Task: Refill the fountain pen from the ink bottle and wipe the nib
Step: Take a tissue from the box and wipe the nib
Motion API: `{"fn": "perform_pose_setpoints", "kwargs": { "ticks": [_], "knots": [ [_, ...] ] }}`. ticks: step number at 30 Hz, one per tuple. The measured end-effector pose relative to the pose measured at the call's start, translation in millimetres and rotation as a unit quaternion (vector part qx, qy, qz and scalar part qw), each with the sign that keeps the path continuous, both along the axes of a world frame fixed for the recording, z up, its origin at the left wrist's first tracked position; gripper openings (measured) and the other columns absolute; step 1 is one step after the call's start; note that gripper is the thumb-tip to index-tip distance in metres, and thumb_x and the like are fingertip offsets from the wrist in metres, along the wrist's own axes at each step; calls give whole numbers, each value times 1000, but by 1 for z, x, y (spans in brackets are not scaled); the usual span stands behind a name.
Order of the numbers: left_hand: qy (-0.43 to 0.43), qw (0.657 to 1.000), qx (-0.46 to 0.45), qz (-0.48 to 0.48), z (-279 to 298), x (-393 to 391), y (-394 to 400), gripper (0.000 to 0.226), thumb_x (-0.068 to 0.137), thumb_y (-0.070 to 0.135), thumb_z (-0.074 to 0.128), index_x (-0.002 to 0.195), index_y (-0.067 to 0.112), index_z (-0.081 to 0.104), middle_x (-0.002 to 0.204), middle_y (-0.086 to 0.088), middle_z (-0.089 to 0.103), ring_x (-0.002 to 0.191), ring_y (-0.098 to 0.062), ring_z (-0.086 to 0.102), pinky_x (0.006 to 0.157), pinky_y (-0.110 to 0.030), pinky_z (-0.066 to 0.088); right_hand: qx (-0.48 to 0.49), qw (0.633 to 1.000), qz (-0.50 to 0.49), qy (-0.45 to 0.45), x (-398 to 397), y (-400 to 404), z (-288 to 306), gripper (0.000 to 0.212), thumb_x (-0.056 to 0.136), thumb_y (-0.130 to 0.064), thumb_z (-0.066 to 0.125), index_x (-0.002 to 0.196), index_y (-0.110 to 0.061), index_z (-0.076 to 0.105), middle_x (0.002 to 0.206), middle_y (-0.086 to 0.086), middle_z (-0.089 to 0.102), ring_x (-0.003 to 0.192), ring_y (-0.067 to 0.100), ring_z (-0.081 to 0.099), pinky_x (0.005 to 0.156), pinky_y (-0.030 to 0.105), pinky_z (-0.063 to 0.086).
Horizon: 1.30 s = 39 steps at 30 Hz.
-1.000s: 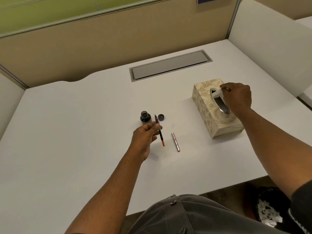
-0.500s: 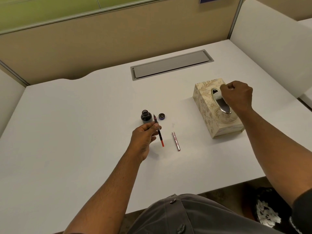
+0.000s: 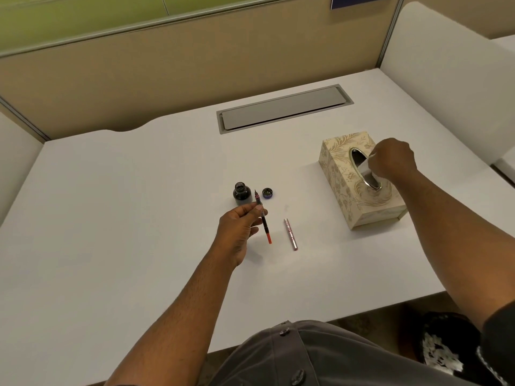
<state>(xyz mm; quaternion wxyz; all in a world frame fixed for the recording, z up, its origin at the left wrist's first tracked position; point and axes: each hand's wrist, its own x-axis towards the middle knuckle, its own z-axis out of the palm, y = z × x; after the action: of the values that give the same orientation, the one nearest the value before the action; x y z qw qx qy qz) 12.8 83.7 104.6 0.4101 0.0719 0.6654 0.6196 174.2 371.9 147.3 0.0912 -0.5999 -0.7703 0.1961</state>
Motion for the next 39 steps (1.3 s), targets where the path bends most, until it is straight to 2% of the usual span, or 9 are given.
{"fn": "perform_pose_setpoints", "kwargs": {
  "ticks": [4,9,13,16,18,23,29,33,39],
  "knots": [
    [0,1000,-3,0,0,1,1,22,88,21,67,109,12,69,100,-3,75,98,-19,66,79,-30,47,30,999,-5,27,0,1,7,29,89,-11,52,113,-7,67,119,20,63,110,40,59,86,39,48],
    [-2,1000,-9,3,-1,0,2,22,88,21,67,109,12,69,101,-4,74,99,-19,66,79,-30,48,8,995,2,98,3,-4,5,25,88,-6,51,110,-7,63,117,17,63,106,34,60,79,34,47],
    [-1,1000,-10,3,-2,0,3,24,88,21,67,110,12,69,101,-4,75,99,-18,67,77,-29,48,-100,973,8,207,3,-2,6,25,83,-17,62,107,-9,66,113,12,66,109,29,62,91,41,54],
    [-4,1000,-11,1,-3,1,3,24,89,20,67,111,11,68,102,-4,74,100,-19,66,78,-30,48,-179,951,11,250,1,0,8,27,83,-5,59,109,-1,65,116,21,66,103,27,62,96,46,51],
    [-3,1000,-12,-1,-3,1,3,24,89,20,66,111,10,68,102,-4,74,101,-20,66,78,-30,48,-150,965,36,213,1,1,5,27,84,-2,58,111,-2,65,116,20,67,104,29,62,92,44,51],
    [-3,1000,-9,-4,-3,1,4,21,89,21,66,108,12,69,101,-3,75,100,-19,67,81,-30,48,78,990,75,90,5,-2,-8,21,90,-15,60,102,-3,73,102,20,72,98,37,64,74,29,40],
    [0,1000,-8,-2,-4,-1,3,21,89,21,67,108,13,69,100,-3,75,100,-19,67,80,-31,48,130,955,-28,267,-1,-2,-12,30,98,-25,48,112,-7,69,112,13,71,105,30,64,78,21,37],
    [0,1000,-9,-4,-6,0,3,21,88,21,67,107,12,70,99,-2,75,100,-20,67,82,-32,48,169,909,-42,379,-5,-7,3,27,100,-18,44,109,2,60,109,16,68,93,24,60,64,3,33],
    [-3,1000,-4,-11,-4,0,7,19,88,22,68,105,15,71,100,-2,75,102,-20,67,82,-32,48,117,920,-26,374,-20,-20,2,22,99,-20,50,115,-6,59,110,10,67,91,15,59,57,-4,35]
  ]
}}
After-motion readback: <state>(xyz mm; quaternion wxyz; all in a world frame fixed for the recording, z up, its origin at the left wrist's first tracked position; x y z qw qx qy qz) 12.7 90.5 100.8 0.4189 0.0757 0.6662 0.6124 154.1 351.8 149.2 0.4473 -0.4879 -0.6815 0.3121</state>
